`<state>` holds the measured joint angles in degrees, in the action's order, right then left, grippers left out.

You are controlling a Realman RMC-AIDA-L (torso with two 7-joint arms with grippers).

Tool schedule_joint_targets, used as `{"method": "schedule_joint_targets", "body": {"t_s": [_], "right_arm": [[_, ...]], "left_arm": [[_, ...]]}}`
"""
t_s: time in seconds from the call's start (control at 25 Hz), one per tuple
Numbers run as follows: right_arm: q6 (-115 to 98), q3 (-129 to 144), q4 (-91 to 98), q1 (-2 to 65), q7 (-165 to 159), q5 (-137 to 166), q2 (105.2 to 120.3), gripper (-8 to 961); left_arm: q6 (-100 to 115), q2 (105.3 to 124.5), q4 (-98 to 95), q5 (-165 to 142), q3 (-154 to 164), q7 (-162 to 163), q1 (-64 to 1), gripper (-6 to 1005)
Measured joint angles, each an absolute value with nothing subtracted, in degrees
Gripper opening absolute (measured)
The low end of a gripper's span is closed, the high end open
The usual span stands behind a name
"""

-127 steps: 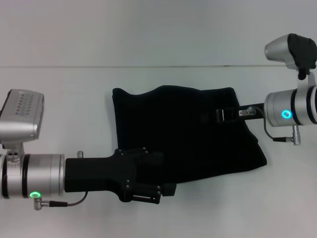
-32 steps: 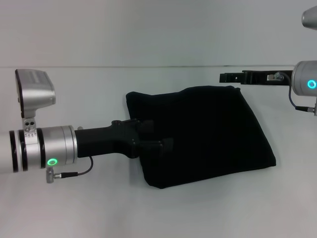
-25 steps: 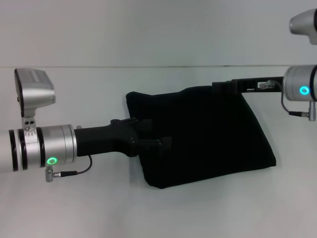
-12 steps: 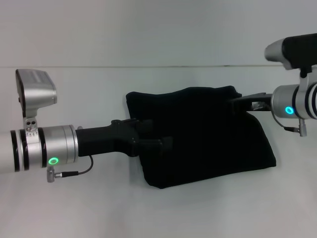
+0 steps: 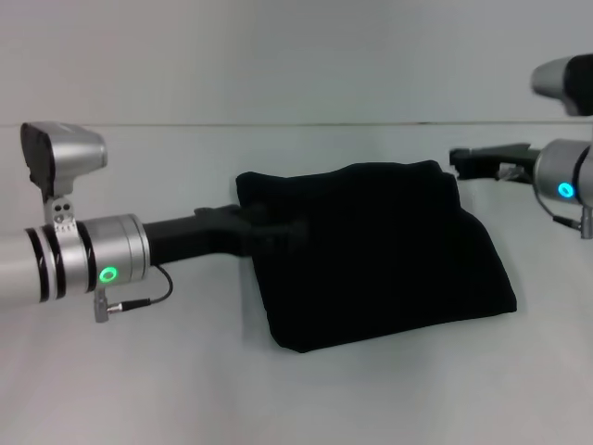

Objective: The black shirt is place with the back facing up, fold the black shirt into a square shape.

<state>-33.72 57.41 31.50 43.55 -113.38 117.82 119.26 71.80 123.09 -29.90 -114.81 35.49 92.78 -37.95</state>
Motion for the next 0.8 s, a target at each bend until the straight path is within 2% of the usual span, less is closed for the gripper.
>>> {"method": "schedule_joint_targets", "body": {"t_s": [0.16,0.4,0.52,0.8], "right_arm": [[-39.8,57.1,36.3,40.7,-110.6,112.2,118.75,-2],[-55.6,54.9,37.1,39.8,-105.9,107.2,115.6,52],[-66.3,50.8,37.1,39.7,-101.1,106.9,114.75,266],[-79.1,41.8,38.5,38.2,-95.7,106.8,114.43,579]], "left_arm": [[64.1,123.03,-28.4,-113.3,35.5,100.1,-39.5,932],[58.3,122.21,-25.7,-113.3,35.9,105.8,-42.1,935],[56.4,121.99,-25.3,-113.8,36.2,107.4,-42.9,937],[46.3,121.76,-21.8,-114.3,39.9,113.9,-44.8,939]]}}
